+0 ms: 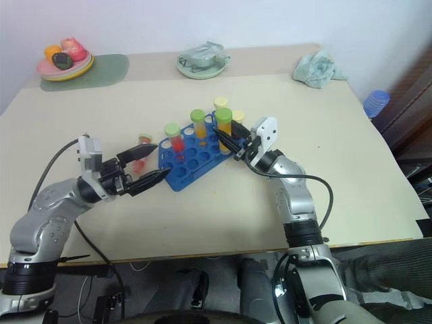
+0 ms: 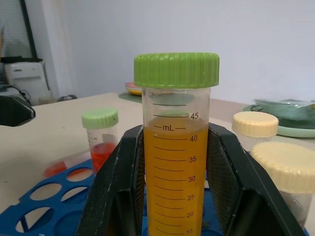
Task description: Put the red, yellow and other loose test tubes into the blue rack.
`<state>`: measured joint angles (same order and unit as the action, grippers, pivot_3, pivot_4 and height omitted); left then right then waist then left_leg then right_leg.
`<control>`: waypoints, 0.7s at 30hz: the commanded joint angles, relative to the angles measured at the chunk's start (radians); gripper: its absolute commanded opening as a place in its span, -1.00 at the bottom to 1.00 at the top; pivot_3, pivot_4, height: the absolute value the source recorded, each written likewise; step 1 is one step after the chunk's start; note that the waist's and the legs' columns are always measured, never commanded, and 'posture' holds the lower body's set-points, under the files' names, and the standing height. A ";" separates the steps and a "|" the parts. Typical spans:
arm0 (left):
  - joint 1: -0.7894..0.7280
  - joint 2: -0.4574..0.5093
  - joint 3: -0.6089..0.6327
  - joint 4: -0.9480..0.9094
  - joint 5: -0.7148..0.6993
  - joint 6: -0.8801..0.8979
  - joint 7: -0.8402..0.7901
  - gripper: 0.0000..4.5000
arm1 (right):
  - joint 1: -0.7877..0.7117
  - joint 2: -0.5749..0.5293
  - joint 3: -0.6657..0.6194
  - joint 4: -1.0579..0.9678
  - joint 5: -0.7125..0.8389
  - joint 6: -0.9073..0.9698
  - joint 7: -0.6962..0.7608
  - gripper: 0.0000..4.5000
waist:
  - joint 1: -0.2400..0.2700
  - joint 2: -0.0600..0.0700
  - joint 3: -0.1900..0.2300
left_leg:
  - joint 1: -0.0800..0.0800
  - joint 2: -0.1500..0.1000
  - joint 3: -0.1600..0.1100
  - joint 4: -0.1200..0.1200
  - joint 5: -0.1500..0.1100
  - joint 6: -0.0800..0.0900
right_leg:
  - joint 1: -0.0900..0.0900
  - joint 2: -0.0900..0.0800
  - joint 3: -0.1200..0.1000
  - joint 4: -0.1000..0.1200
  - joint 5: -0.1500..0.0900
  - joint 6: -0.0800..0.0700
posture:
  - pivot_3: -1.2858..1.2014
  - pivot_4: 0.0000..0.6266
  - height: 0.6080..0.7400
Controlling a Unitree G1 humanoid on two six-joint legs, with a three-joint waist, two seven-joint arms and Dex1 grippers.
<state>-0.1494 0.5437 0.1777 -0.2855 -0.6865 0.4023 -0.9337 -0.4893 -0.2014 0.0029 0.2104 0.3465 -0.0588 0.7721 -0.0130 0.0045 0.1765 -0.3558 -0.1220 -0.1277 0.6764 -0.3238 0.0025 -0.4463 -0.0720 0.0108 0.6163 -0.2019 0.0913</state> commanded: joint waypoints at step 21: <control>0.024 -0.005 0.012 -0.030 -0.004 -0.023 0.005 1.00 | -0.078 0.061 0.025 0.000 -0.010 -0.027 -0.010 -0.24 | 0.000 0.000 0.000 | 0.000 0.000 0.000 0.000 0.000 0.000 | 0.000 0.000 0.000 0.000 0.000 0.000 | 0.03 -0.52 1.00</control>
<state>-0.1285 0.5379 0.1771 -0.2858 -0.6846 0.4008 -0.9305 -0.5421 -0.1504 0.0301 0.2228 0.3282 -0.0644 0.7555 -0.0129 0.0045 0.1765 -0.3560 -0.1220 -0.1276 0.6764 -0.3238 0.0025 -0.4465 -0.0720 0.0109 0.6162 -0.2019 0.0912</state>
